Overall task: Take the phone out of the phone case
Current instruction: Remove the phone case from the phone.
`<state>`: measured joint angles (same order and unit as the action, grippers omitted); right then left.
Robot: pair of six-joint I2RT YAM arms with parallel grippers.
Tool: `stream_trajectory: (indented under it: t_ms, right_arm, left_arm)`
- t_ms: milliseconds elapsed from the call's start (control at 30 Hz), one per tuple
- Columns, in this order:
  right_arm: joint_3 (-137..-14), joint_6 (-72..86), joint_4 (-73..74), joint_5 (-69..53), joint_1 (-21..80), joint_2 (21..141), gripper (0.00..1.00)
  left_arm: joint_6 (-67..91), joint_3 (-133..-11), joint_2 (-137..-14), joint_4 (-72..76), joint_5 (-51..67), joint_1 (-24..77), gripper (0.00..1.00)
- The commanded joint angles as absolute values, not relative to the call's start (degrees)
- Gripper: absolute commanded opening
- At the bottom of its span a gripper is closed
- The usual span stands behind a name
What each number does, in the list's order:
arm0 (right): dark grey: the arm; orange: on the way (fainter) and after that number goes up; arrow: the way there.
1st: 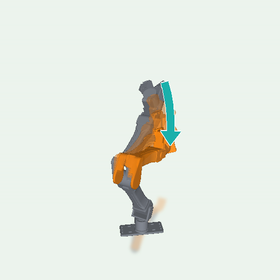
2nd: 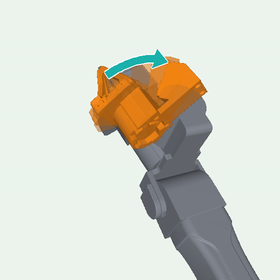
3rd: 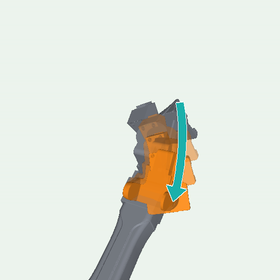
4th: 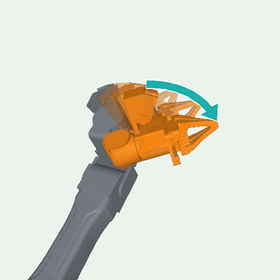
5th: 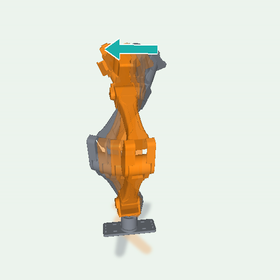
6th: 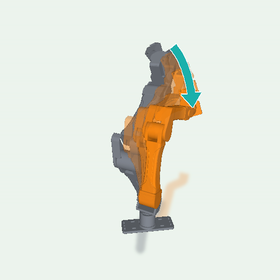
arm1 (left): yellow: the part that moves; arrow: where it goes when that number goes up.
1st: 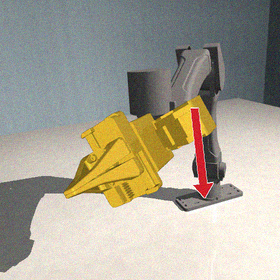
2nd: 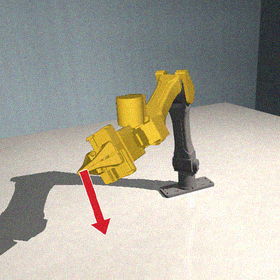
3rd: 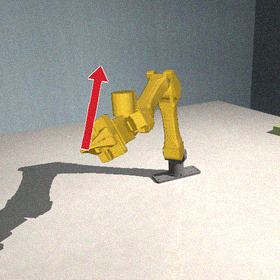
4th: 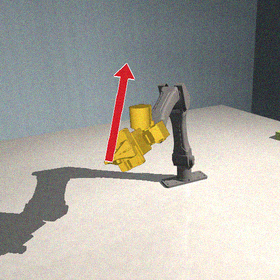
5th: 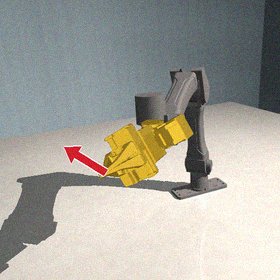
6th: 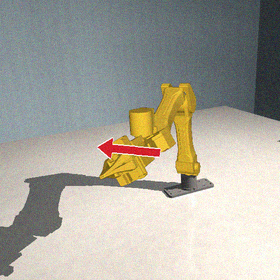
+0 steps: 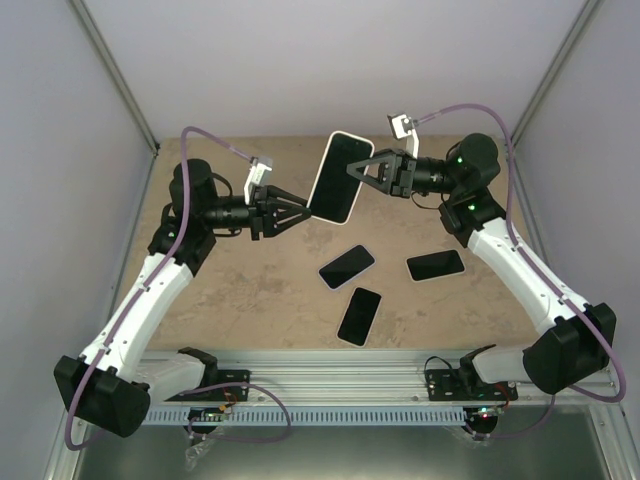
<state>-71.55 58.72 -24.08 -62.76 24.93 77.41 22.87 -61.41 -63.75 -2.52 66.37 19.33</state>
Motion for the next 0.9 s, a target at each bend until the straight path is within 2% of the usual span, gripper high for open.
stream_trajectory:
  t_ms: [0,300,867]
  right_arm:
    - [-71.83,60.37,-28.58,-64.00,24.98,74.70,0.01]
    - [-71.32,60.31,-28.61,-64.07,24.62,74.40,0.00]
    - [-71.00,63.34,-32.39,-64.99,24.68,74.00,0.01]
  left_arm:
    - [22.94,-60.24,-63.29,-2.84,65.17,18.21,0.33]
    - [21.78,-60.90,-63.44,-4.06,64.98,17.93,0.32]
    - [19.36,-61.37,-64.37,-7.33,60.69,17.75,0.18]
